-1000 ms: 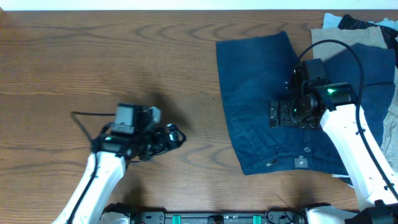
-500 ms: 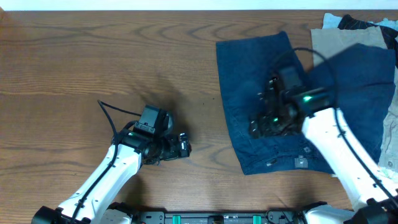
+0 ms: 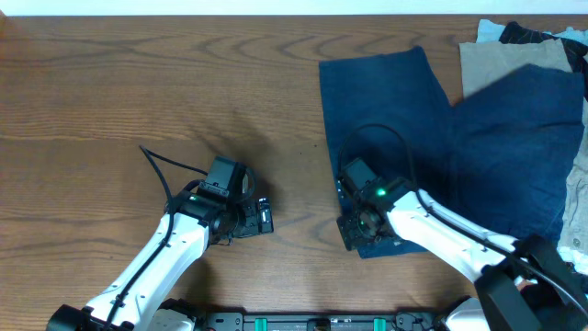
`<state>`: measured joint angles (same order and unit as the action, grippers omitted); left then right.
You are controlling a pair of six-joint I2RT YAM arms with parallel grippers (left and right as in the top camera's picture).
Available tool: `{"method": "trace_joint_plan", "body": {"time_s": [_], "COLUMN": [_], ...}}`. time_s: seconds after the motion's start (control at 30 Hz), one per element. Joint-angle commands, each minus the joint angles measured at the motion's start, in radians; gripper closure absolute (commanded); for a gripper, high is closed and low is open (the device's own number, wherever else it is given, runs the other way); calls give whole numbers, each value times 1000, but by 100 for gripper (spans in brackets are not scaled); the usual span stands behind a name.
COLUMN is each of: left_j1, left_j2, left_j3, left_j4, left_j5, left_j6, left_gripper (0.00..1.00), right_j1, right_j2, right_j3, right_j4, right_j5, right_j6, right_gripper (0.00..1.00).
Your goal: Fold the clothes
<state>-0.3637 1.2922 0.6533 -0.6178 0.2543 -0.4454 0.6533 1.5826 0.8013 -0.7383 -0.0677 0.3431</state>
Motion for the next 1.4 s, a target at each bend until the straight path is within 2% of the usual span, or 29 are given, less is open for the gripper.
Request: {"method": "trace_joint_plan", "body": {"time_s": [0.0, 0.07, 0.13, 0.17, 0.27, 0.37, 0.53, 0.57, 0.6, 0.63, 0.8, 0.87, 1.1, 1.2, 1.37], "left_j1": [-1, -1, -2, -1, 1, 2, 25, 32, 37, 41, 43, 43, 20, -27, -123], "left_j2": [0, 0, 0, 0, 0, 0, 0, 0, 0, 0, 0, 0, 3, 9, 56], "left_j3": [7, 7, 7, 7, 7, 7, 7, 7, 7, 7, 7, 7, 7, 7, 7], "left_j4": [-3, -3, -4, -6, -6, -6, -6, -6, -6, -5, 14, 29, 114, 160, 256], "left_j5": [-21, -24, -33, -37, -40, -58, -65, -65, -64, -64, 4, 66, 256, 271, 265], "left_j6": [-2, -2, -2, -2, -2, -2, -2, -2, -2, -2, -2, -2, -8, -44, -112], "left_gripper": [2, 2, 2, 2, 2, 2, 2, 2, 2, 2, 2, 2, 2, 2, 2], "right_j1": [28, 32, 37, 40, 55, 80, 134, 148, 157, 164, 148, 125, 8, -45, -122], "right_j2": [44, 72, 97, 106, 108, 103, 103, 103, 103, 103, 101, 90, -14, -74, -156], "right_j3": [-8, -8, -9, -8, -6, 21, 84, 96, 105, 114, 139, 156, 243, 256, 256], "right_j4": [7, 13, 22, 32, 95, 206, 366, 388, 397, 398, 323, 249, 14, -41, -101], "right_j5": [91, 94, 87, 67, -30, -213, -384, -384, -373, -354, -216, -125, 146, 194, 195], "right_j6": [72, 91, 106, 105, 68, 19, 15, 14, 15, 15, 37, 59, 62, 68, 68], "right_gripper": [38, 57, 88, 99, 99, 99, 99, 96, 82, 61, 36, 32, 28, 23, 23]}}
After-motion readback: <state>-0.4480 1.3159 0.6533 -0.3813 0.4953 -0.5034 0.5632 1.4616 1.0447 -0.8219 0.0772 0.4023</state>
